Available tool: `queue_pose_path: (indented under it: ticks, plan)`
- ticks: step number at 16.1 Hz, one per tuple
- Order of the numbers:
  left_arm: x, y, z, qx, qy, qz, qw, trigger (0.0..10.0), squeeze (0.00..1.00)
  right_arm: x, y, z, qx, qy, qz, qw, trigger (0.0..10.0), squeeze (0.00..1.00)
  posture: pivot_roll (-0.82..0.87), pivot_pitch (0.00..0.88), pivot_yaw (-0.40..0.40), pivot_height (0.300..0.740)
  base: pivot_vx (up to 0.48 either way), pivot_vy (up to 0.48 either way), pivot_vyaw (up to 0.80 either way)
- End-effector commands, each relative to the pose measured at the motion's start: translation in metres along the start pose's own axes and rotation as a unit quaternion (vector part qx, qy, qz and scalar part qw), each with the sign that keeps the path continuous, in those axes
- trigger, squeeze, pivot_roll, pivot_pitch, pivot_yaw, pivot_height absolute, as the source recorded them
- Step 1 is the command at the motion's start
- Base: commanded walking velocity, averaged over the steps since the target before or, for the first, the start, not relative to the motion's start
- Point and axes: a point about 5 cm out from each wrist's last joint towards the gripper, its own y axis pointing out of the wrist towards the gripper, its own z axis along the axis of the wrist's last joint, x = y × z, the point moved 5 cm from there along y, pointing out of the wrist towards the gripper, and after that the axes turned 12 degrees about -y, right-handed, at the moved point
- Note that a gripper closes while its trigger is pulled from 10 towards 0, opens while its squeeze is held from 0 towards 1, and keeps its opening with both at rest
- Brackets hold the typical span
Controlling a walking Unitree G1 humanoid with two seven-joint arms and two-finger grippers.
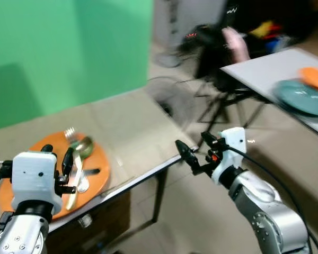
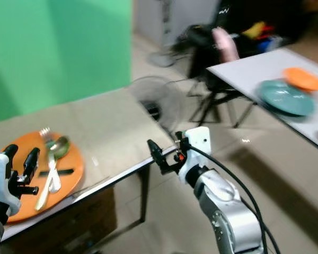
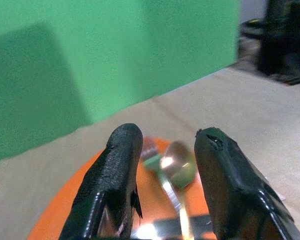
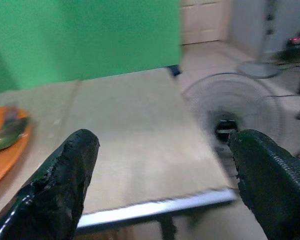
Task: Setting the table
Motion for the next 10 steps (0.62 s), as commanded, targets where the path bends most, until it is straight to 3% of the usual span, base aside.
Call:
queue_pose_path:
  ticks: [1,3,10]
  plan:
    - [0.0047,0.0011,0.0026,0.003,0.000,-0.011,1.000,10.0,0.00,0.0064,-0.0038,-0.0018,-0.005,-0.001,-0.011,1.000,10.0,0.00,0.07,0.015,-0.029,0.740,0.000,0.446,-0.80]
    - [0.0045,0.0024,0.0033,0.003,0.002,-0.014,1.000,10.0,0.00,0.0072,-0.0045,-0.0018,-0.003,0.003,-0.016,1.000,10.0,0.00,0.07,0.016,-0.018,0.740,0.000,0.439,-0.80]
    - [0.0101,0.0039,0.0015,-0.004,-0.002,-0.024,1.000,10.0,0.00,0.0137,-0.0071,-0.0016,-0.002,0.001,-0.033,0.999,10.0,0.00,0.06,0.038,-0.006,0.740,0.000,0.434,0.00]
